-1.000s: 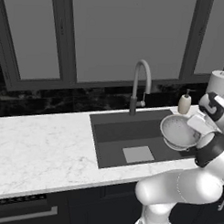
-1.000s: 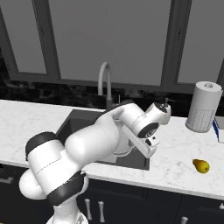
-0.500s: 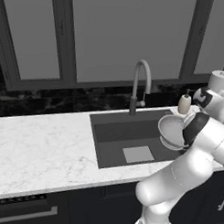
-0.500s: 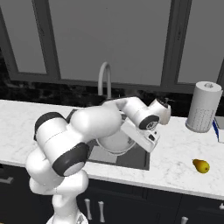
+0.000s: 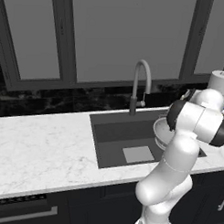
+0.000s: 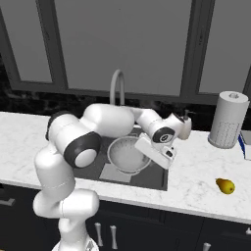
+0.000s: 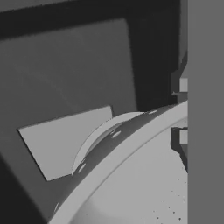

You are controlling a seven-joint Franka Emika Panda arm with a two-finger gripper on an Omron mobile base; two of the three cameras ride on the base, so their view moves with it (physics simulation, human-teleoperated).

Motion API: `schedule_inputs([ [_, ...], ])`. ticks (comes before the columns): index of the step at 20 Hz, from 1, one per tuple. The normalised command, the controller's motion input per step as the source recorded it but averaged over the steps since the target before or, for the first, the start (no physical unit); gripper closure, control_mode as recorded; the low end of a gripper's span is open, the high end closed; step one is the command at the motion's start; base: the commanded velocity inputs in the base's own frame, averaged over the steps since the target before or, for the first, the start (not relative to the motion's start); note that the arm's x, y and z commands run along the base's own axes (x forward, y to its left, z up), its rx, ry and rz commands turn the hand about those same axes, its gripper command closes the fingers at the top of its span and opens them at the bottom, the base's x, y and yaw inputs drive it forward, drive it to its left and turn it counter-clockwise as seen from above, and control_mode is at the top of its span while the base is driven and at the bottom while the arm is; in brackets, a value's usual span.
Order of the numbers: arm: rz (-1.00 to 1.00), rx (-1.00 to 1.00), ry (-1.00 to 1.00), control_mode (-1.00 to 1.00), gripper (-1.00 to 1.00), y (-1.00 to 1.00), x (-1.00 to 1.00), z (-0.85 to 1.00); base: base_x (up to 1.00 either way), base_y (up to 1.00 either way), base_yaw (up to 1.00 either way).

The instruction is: Put the colander in the sink, put the pear in the colander, and turn on the sink faucet and pour water over the colander.

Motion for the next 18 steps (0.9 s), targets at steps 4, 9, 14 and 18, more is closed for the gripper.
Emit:
schedule_inputs([
  [4,0.0,0.11,0.0,-1.0,1.0,0.18,0.41,-0.2,0.0,0.0,0.0],
  [9,0.03,0.13,-0.07,-1.0,1.0,0.03,0.11,-0.1,0.0,0.0,0.0],
  [14,0.06,0.11,-0.2,-1.0,1.0,0.0,0.0,-0.03,0.0,0.0,0.0],
  [18,0.07,0.13,-0.22,-1.0,1.0,0.12,0.07,0.0,0.0,0.0,0.0],
])
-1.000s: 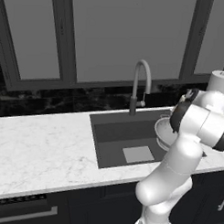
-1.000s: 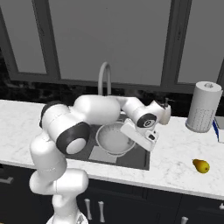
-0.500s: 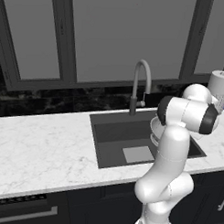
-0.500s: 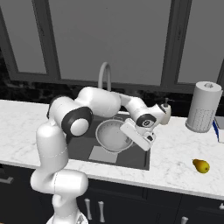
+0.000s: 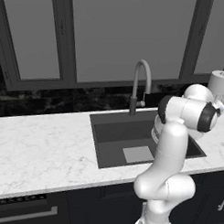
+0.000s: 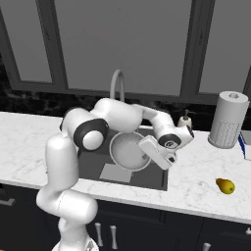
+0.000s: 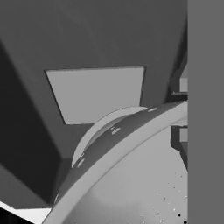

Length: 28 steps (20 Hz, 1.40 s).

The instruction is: Put the colander in the sink, put the pear in the colander, and turn on the sink faucet and pour water over the colander.

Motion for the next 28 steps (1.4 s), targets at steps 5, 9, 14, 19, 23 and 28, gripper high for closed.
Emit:
schedule_inputs([
  [5,0.07,0.06,-0.16,-1.0,1.0,0.37,0.03,-0.16,0.0,0.0,0.0],
  [9,0.1,0.0,-0.01,-1.0,1.0,0.44,0.0,-0.14,0.0,0.0,0.0],
  [14,0.14,0.0,0.0,-1.0,1.0,0.3,0.0,0.0,0.0,0.0,0.0],
  [19,0.14,-0.01,0.0,-1.0,1.0,0.25,0.0,0.0,0.0,0.0,0.0],
  [23,0.09,-0.03,0.0,-1.0,1.0,0.27,0.0,0.0,0.0,0.0,0.0],
  [28,0.02,-0.05,-0.03,-1.0,1.0,0.29,0.0,0.0,0.0,0.0,0.0],
])
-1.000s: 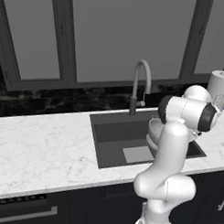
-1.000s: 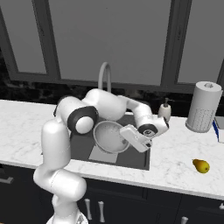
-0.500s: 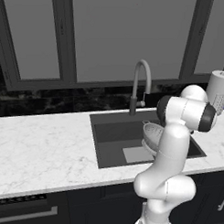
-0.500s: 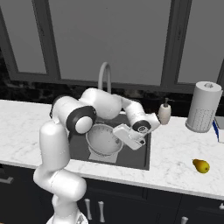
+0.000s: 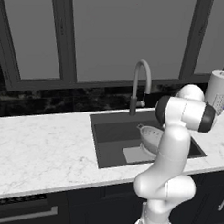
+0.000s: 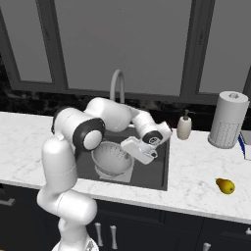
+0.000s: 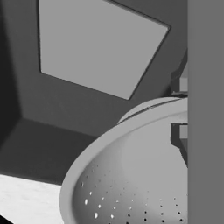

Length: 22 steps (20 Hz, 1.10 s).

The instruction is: Put the colander in the sink, put the pear in the colander, and turn on the sink faucet and pour water over the colander.

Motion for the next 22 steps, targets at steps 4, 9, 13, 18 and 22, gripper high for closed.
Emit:
schedule_inputs([
  [4,0.0,-0.07,-0.08,-1.0,1.0,0.24,0.0,0.0,0.0,0.0,0.0],
  [9,0.0,-0.07,-0.11,-1.0,1.0,0.17,0.0,0.0,0.0,0.0,0.0],
  [13,0.0,-0.07,-0.15,-1.0,1.0,0.01,0.07,-0.02,0.0,0.0,0.0],
  [18,0.0,-0.05,-0.15,-1.0,1.0,0.0,0.23,-0.1,0.0,0.0,0.0],
  [22,0.0,-0.03,-0.12,-1.0,1.0,0.0,0.3,-0.12,0.0,0.0,0.0],
])
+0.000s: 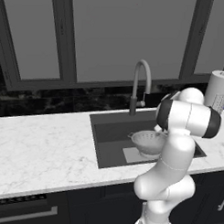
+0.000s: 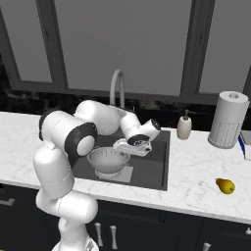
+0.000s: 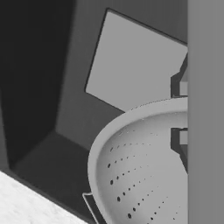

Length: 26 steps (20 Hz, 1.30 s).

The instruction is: Put the colander in the sink, put the pear in the colander, and turn on the sink faucet and pour water over the colander.

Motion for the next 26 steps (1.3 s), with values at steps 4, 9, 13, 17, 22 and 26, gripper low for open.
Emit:
schedule_inputs([
  [4,0.0,-0.03,-0.12,-1.0,1.0,0.0,0.26,-0.17,0.0,0.0,0.0],
  [9,0.0,-0.02,-0.16,-1.0,1.0,0.0,0.31,-0.18,0.0,0.0,0.0],
  [13,0.0,-0.02,-0.16,-1.0,1.0,0.0,0.28,-0.2,0.0,0.0,0.0],
  [17,0.0,-0.04,-0.15,-1.0,1.0,0.0,0.24,-0.24,0.0,0.0,0.0],
  [22,0.0,-0.03,-0.13,-1.0,1.0,0.0,0.31,-0.24,0.0,0.0,0.0],
  [26,0.0,-0.02,-0.1,-1.0,1.0,0.0,0.28,-0.26,0.0,0.0,0.0],
])
